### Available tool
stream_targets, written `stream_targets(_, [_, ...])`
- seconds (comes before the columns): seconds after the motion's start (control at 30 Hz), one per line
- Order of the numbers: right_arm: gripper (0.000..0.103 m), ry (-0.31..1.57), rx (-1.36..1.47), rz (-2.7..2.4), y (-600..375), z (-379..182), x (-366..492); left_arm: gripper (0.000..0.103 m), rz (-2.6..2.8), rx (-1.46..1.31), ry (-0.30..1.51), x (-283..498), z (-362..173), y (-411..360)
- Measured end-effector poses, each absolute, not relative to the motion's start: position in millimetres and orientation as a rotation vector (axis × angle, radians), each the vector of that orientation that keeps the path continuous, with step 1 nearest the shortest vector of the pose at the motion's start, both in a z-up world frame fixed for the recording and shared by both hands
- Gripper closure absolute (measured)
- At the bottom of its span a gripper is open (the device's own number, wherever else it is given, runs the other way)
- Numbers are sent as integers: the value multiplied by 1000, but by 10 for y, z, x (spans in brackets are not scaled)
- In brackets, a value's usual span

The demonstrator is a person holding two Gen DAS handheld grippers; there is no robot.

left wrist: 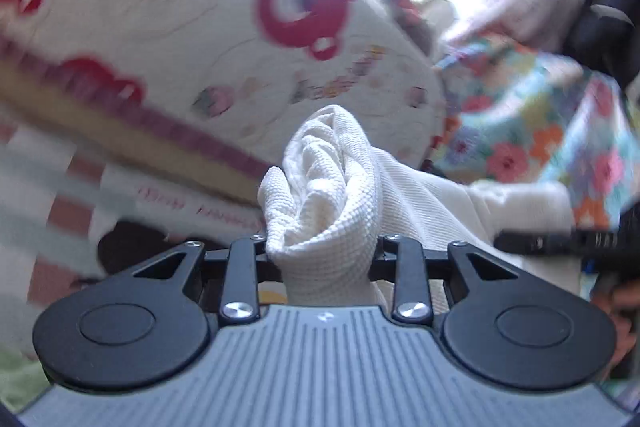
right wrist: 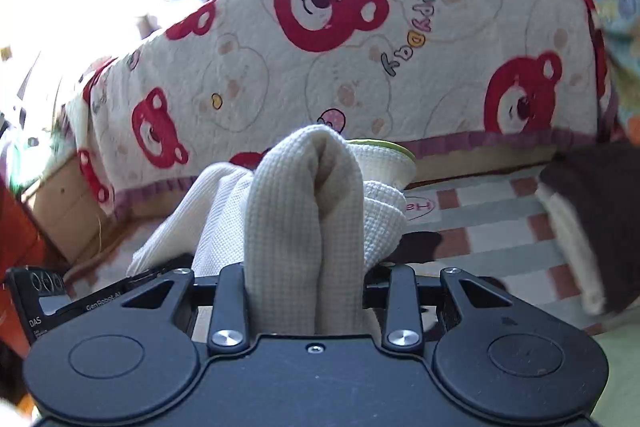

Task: Fold clothes
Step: 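Carry the held shirt bundle with both grippers toward the clothes stack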

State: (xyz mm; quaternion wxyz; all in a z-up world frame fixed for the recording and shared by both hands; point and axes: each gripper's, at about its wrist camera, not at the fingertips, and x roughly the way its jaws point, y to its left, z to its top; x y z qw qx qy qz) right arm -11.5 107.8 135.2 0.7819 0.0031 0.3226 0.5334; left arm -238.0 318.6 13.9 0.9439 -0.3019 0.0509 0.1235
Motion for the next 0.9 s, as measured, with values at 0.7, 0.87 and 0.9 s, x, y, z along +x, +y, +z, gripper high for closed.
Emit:
stream_targets(0.7, [65, 922, 39, 1223, 704, 309, 250, 73, 189, -703, 316, -2119, -928, 3060])
stream_targets(0.87, [65, 954, 101, 1273, 641, 7, 469, 73, 235, -632, 396, -1925, -962, 2994])
stream_targets(0.9, [65, 954, 110, 1281, 616, -20, 533, 73, 245, -623, 407, -1845, -920, 2978])
